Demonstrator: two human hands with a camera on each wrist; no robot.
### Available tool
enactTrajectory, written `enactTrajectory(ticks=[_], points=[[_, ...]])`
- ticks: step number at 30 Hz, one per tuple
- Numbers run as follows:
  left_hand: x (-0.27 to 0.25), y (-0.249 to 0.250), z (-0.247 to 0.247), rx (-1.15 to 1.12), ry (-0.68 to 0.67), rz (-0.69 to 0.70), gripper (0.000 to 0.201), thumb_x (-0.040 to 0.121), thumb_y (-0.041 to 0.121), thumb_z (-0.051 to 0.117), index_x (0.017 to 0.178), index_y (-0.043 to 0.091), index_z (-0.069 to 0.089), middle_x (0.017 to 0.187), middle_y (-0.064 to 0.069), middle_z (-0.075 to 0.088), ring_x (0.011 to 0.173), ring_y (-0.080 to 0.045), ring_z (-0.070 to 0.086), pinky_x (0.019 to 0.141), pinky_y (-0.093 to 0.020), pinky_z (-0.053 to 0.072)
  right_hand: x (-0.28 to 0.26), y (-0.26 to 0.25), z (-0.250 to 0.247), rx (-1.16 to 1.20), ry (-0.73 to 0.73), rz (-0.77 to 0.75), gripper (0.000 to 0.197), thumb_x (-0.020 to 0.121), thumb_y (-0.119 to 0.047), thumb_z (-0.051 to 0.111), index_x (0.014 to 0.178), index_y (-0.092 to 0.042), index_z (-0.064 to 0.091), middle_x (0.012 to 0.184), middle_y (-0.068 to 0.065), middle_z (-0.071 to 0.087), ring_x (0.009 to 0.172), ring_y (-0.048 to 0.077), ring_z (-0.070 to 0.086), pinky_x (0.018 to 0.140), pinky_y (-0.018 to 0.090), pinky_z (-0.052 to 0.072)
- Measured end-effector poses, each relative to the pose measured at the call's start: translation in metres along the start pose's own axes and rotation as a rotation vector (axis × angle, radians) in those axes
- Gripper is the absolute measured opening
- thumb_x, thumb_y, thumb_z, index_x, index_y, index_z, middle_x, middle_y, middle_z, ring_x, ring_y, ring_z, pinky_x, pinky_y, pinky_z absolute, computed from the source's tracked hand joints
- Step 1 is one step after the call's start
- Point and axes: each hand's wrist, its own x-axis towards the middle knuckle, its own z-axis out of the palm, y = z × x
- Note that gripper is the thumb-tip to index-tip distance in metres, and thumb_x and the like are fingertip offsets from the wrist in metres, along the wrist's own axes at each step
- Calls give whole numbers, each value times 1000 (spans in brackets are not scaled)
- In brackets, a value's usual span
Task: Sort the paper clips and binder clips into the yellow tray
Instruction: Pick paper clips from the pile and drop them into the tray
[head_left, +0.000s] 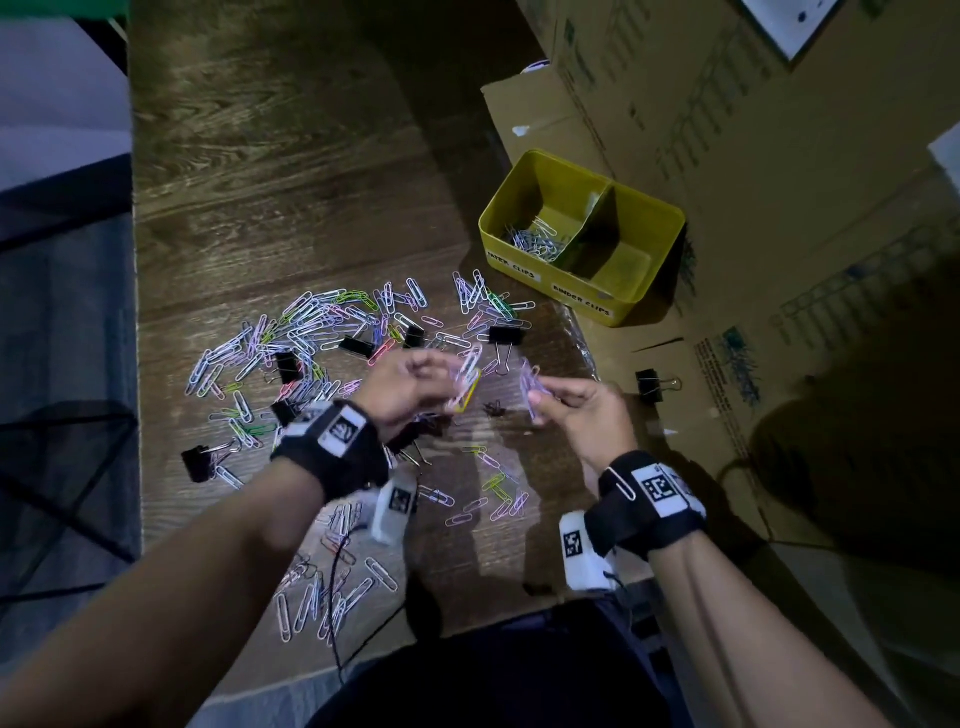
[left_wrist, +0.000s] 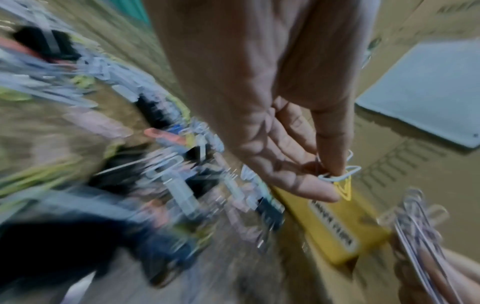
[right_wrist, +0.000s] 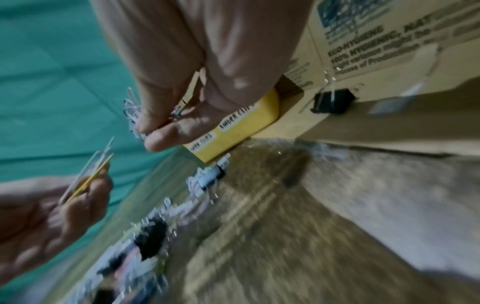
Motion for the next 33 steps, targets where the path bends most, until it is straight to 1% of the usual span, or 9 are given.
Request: enactTrajectory(ticks=[4, 7, 13, 16, 18, 21, 25, 29, 33], points=[[29, 72, 15, -92, -33, 157, 23, 76, -10, 64, 93, 6, 64, 74, -2, 67, 61, -12, 62, 60, -27, 58, 12, -40, -6, 105, 6, -86, 22, 78, -6, 71, 88, -26, 71, 89, -5, 74, 61, 5, 66, 72, 21, 56], [63, 114, 30, -72, 13, 217, 21, 75, -10, 65, 89, 6, 64, 68, -3, 67, 54, -13, 62, 54, -24, 56, 29, -67, -8, 219, 3, -132, 21, 82, 7, 62, 99, -3, 66, 69, -15, 72, 56, 0, 63, 60, 15, 55], [128, 143, 62, 479, 203, 285, 16, 71, -3, 71, 80, 10, 69, 74, -10, 66, 65, -24, 66, 61, -28, 57, 65, -120, -18, 153, 131, -275, 32, 79, 3, 69, 110, -4, 63, 80, 0, 72, 52, 2, 63, 57, 19, 55], [141, 137, 69, 819, 259, 261, 19, 76, 9, 69, 95, 12, 70, 91, -9, 69, 83, -23, 66, 74, -26, 53, 95, -132, -23, 19, 168, -259, 25, 79, -4, 72, 104, -1, 68, 82, 4, 70, 58, 13, 67, 70, 36, 59], [142, 137, 69, 868, 252, 252, 25, 78, 11, 68, 102, 11, 68, 98, -11, 69, 89, -24, 65, 77, -25, 51, 116, -136, -25, -89, 167, -227, 25, 81, -7, 71, 105, -2, 67, 86, 4, 70, 64, 16, 68, 70, 34, 59], [131, 138, 62, 771, 261, 335, 29, 76, 10, 69, 105, 15, 68, 89, -4, 67, 80, -16, 62, 69, -19, 46, 140, -141, -21, -354, 146, -227, 28, 84, -15, 69, 111, -8, 66, 99, 3, 69, 71, 15, 68, 60, 19, 53], [103, 124, 43, 462, 284, 383, 25, 80, 5, 65, 99, 20, 69, 82, -2, 70, 70, -16, 66, 71, -33, 59, 155, -147, -11, -805, 118, -309, 20, 87, -19, 65, 106, -14, 70, 102, 8, 70, 82, 20, 64, 64, 22, 45], [58, 85, 20, 611, 45, 266, 14, 85, 5, 63, 91, 18, 66, 78, -4, 66, 62, -14, 60, 63, -29, 53, 159, -147, 1, -1018, -2, -269, 31, 88, -18, 64, 118, -11, 63, 118, 13, 63, 103, 26, 61, 80, 29, 51], [11, 32, -7, 500, -217, -163, 30, 91, 5, 42, 73, 5, 67, 62, 2, 62, 51, -3, 57, 48, -15, 45, 146, -145, 6, -1021, -43, -304, 43, 87, -25, 66, 127, -13, 57, 127, 11, 60, 113, 27, 58, 95, 35, 47]])
